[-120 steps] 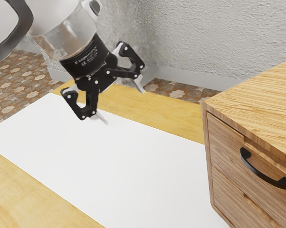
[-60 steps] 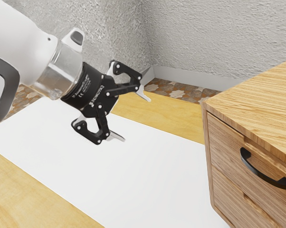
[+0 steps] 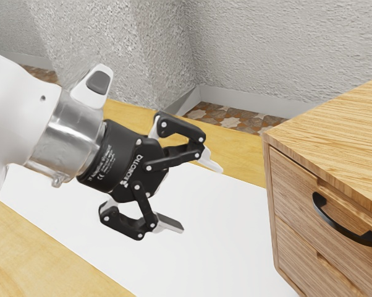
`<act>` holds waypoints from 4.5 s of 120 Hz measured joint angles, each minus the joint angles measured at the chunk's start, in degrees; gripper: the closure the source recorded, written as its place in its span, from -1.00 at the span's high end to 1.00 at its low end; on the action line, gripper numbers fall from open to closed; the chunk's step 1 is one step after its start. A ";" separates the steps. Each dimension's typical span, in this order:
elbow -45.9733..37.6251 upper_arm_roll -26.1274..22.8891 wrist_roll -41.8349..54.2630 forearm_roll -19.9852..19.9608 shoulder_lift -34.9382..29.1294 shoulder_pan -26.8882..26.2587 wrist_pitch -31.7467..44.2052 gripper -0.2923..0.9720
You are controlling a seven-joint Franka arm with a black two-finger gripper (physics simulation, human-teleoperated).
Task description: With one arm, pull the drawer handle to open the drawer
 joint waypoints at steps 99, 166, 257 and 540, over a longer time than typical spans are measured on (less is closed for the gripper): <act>3.40 0.00 -3.32 1.79 -14.36 -2.78 11.06 0.52; 5.36 0.00 -4.45 1.71 -19.42 -4.62 12.95 0.52; 6.51 0.00 -4.49 1.87 -21.24 -5.16 7.73 0.53; -11.83 0.00 -4.82 2.40 4.34 -8.08 -1.45 0.52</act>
